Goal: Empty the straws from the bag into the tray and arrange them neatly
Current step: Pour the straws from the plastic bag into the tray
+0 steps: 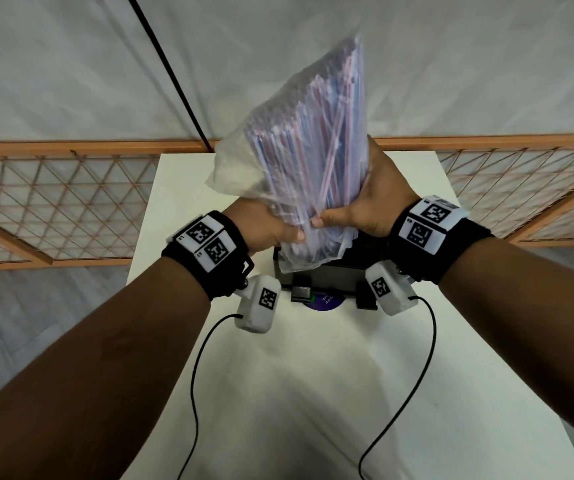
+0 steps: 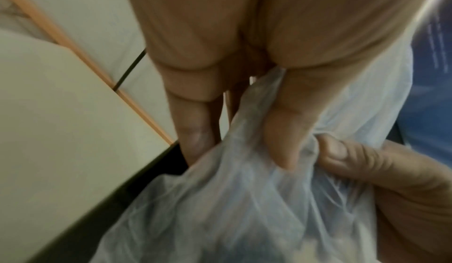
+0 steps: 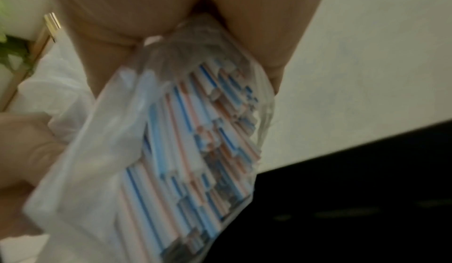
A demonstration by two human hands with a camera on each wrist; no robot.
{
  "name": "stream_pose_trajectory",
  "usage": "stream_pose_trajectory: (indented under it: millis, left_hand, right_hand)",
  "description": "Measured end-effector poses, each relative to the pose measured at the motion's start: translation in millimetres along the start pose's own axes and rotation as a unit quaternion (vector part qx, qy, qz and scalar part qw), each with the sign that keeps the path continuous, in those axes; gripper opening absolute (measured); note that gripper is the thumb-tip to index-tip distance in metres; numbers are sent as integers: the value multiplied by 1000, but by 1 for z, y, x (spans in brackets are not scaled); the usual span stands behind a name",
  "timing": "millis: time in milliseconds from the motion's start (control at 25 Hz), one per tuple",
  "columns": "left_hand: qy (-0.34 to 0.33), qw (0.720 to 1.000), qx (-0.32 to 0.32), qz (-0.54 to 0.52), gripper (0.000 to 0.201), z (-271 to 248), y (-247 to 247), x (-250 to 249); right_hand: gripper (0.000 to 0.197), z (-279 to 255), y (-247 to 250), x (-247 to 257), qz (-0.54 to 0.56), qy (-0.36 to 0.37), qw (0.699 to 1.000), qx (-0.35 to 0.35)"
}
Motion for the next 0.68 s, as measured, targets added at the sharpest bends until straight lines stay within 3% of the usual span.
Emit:
stream_pose_trajectory:
  millis: [200, 320, 400, 480, 560, 680]
  left_hand:
    - [-37, 998, -38, -26, 36, 0, 2, -7]
    - [28, 997, 63, -27, 54, -2, -16, 9]
    - [55, 989, 110, -76, 44, -3, -24, 19]
    - [65, 982, 72, -160, 31, -6, -22, 23]
    - [58, 983, 44, -167, 31, -9, -24, 28]
    - [41, 986, 16, -163, 53, -11, -17, 25]
  right_hand:
    - [109, 4, 11, 9, 0, 25, 1000, -10]
    - [106, -8, 4, -7, -8, 8, 1000, 18]
    - [100, -16, -2, -23, -1, -31, 999, 37]
    - [99, -21, -11, -31, -8, -55, 997, 59]
    - [102, -23, -20, -35, -13, -56, 996, 71]
    - [103, -22, -15, -35, -22, -55, 997, 52]
Point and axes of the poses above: each hand's wrist, its own z-axis towards the middle knuckle, its own y-axis out of the back of the hand, x = y × z, the point moved 6 cm from there along z, towards the middle knuckle
